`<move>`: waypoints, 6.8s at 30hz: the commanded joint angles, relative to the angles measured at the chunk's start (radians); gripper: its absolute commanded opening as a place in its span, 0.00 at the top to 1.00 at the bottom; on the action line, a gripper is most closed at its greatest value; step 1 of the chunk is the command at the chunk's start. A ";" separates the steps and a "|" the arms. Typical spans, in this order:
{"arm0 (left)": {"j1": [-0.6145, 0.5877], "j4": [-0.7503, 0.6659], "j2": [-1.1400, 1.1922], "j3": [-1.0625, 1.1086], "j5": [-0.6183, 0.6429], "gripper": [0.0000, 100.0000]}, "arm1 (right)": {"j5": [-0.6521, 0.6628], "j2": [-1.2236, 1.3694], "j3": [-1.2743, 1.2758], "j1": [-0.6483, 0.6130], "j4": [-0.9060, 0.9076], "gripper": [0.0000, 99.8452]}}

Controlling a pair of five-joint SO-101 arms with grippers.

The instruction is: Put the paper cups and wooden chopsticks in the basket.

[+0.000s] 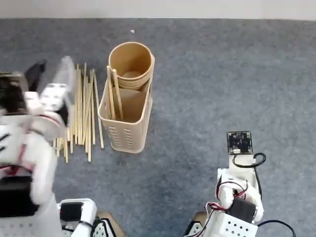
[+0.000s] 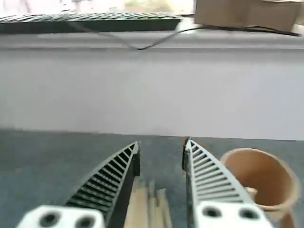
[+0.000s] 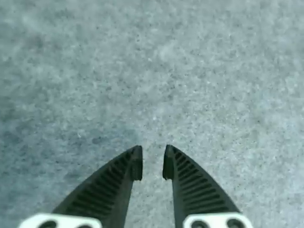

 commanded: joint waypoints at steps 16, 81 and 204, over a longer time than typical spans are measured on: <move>-0.214 0.324 0.998 -0.374 -0.371 0.83 | 0.009 -0.004 0.157 0.008 -0.004 0.91; -0.073 0.760 1.311 -1.725 -0.204 1.00 | 0.009 -0.004 0.157 0.012 -0.004 0.91; -0.372 0.114 1.517 -0.479 -0.465 0.86 | 0.009 -0.004 0.157 0.008 -0.004 0.91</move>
